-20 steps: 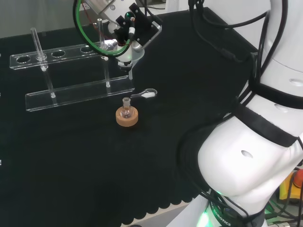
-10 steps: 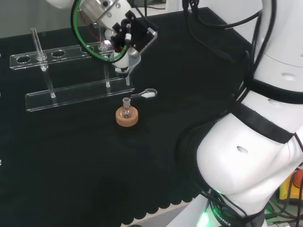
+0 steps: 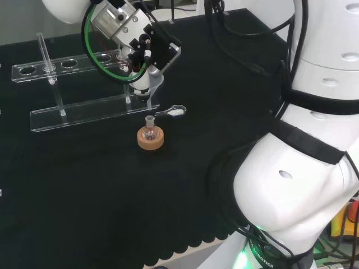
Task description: Place the funnel on the round-bottom flask.
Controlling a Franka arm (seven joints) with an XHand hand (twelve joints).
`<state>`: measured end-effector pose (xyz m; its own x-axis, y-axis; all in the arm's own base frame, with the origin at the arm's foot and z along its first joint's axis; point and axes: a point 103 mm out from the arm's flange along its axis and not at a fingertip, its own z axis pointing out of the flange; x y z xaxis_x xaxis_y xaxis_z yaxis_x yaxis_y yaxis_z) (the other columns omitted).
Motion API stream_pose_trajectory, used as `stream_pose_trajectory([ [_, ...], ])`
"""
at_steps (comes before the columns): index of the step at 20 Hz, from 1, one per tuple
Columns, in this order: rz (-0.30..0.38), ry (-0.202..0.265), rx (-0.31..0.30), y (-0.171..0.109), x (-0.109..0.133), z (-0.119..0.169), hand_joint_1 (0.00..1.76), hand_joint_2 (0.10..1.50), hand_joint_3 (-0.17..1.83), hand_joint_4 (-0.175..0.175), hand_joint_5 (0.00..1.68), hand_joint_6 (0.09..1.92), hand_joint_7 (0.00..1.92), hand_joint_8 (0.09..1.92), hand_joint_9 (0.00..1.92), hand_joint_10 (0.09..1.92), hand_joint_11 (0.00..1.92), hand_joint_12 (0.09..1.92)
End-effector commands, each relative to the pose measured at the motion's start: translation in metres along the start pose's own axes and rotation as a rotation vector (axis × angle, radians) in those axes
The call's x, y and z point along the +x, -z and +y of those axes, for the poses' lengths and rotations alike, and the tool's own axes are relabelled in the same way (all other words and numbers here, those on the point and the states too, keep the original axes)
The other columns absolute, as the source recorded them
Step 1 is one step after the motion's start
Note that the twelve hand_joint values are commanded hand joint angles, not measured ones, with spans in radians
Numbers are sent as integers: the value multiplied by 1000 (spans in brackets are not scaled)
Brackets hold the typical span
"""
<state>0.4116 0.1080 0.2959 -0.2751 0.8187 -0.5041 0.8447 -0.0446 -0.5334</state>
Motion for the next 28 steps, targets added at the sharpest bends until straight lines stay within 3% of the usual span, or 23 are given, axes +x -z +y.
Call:
stream_pose_trajectory([
  [1,-3,9,3,-3,3,4,863,725,651,1,652,594,702,547,1113,342,660,1204],
  [28,-13,27,27,-14,16,20,867,731,649,-4,652,599,700,551,1124,325,676,1187],
])
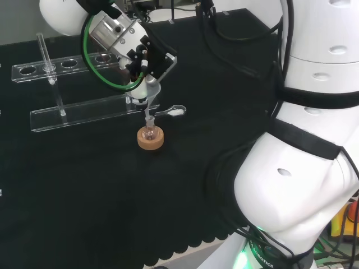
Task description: Place the funnel on the round-bottom flask.
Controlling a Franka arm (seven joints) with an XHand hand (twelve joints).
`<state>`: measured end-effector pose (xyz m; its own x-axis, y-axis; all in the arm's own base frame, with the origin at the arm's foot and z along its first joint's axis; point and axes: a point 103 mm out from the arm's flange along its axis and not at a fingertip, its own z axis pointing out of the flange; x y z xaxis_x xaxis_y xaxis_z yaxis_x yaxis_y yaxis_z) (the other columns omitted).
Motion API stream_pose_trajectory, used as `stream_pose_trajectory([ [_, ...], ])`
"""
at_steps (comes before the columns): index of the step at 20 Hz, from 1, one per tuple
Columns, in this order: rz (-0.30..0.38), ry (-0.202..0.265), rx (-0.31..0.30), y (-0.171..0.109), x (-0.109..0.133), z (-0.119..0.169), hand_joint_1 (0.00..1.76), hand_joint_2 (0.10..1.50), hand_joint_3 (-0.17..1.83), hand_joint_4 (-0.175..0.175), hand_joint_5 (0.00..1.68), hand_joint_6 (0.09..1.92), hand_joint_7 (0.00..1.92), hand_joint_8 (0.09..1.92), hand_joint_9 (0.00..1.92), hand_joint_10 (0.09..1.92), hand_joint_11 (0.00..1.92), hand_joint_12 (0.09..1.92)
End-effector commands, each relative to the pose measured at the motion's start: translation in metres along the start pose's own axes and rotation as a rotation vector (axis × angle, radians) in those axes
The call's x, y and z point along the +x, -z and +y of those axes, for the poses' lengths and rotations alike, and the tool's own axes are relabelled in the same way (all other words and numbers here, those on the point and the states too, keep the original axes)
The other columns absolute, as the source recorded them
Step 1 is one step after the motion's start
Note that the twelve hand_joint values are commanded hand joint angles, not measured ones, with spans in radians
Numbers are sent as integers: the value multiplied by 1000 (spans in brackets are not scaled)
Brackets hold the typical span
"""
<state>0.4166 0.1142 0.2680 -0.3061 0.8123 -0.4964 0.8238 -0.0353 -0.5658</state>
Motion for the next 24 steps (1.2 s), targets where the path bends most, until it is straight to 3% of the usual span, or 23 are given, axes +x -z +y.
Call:
stream_pose_trajectory([
  [1,2,-3,2,-1,-2,1,867,731,649,-4,652,599,700,551,1124,325,677,1187],
  [24,22,18,24,-16,3,14,865,736,650,-5,652,600,694,554,1126,315,676,1186],
])
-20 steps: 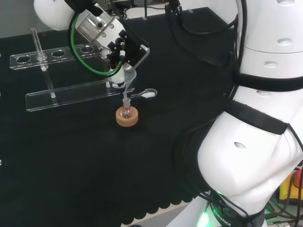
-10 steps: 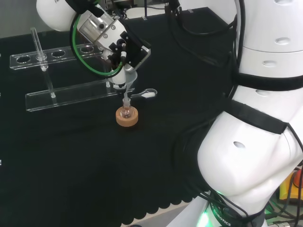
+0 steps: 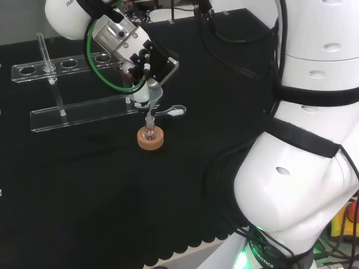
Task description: Place the funnel on the round-bottom flask.
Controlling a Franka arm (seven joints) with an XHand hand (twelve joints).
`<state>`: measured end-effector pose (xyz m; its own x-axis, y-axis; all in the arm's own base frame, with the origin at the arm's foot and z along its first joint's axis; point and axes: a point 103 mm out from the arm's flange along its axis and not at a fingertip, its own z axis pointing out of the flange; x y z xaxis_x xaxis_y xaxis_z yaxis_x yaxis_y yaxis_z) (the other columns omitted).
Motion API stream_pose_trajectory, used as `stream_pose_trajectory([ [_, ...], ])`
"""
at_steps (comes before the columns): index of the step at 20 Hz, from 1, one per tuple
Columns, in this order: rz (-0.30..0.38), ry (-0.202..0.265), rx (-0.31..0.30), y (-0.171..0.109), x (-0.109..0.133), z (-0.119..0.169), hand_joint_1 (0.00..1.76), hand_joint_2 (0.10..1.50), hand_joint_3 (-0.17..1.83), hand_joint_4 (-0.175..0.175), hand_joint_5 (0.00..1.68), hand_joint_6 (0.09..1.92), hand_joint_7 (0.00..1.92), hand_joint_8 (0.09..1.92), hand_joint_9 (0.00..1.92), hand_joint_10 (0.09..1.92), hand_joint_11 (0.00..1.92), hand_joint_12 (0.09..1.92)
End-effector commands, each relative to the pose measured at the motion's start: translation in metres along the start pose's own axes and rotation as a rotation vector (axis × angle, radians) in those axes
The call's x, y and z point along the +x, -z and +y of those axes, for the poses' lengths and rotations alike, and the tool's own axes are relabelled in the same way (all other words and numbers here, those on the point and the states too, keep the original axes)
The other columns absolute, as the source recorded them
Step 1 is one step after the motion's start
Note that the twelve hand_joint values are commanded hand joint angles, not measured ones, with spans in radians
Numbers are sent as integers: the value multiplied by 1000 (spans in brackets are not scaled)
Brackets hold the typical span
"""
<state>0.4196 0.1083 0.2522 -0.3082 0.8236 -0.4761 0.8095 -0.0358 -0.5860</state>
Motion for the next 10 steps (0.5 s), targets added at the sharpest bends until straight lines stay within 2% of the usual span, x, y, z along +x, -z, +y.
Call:
stream_pose_trajectory([
  [1,5,5,3,-4,1,3,865,736,650,-5,652,600,693,554,1126,314,676,1186],
  [10,10,11,6,-7,2,8,859,739,651,-7,644,597,679,553,1114,309,675,1186],
])
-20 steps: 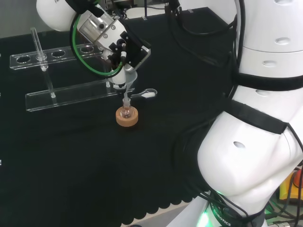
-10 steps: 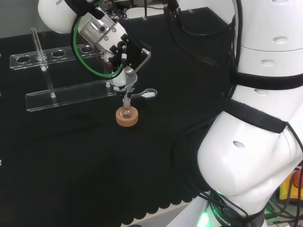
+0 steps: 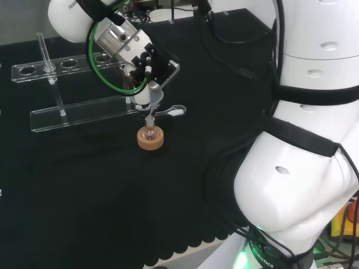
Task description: Place the funnel on the round-bottom flask.
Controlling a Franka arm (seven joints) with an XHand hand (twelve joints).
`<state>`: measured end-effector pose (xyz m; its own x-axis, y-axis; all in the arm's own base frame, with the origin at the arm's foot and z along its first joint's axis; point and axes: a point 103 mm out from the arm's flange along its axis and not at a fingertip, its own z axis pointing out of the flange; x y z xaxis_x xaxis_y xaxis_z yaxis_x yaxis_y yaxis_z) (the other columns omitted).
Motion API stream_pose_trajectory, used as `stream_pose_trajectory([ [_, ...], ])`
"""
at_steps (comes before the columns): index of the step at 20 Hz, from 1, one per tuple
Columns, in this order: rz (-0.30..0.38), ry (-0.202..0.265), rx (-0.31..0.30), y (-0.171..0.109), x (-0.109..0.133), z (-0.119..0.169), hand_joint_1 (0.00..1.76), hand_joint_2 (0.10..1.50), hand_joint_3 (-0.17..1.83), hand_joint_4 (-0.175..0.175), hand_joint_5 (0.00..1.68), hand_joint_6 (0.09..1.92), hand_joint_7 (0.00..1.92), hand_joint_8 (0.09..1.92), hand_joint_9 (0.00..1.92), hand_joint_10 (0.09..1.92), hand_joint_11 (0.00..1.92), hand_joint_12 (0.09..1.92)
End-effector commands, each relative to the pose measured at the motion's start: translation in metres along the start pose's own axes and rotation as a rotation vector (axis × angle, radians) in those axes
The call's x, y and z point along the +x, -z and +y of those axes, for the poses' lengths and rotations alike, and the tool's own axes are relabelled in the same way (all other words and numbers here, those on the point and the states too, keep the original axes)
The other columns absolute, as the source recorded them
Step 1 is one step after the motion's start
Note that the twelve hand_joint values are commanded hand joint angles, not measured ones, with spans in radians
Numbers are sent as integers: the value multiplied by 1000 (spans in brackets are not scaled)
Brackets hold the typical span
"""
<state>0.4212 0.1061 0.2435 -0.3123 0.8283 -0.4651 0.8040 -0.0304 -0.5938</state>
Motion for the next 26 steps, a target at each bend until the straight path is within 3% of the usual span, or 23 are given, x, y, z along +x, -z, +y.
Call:
stream_pose_trajectory([
  [1,0,0,1,-1,0,2,859,739,651,-7,643,596,677,553,1113,308,675,1186],
  [22,4,1,23,-9,8,12,844,740,649,-14,594,580,636,557,1069,298,667,1186],
  [26,10,-1,30,-8,8,11,810,709,659,-22,440,410,550,611,1000,345,618,1226],
])
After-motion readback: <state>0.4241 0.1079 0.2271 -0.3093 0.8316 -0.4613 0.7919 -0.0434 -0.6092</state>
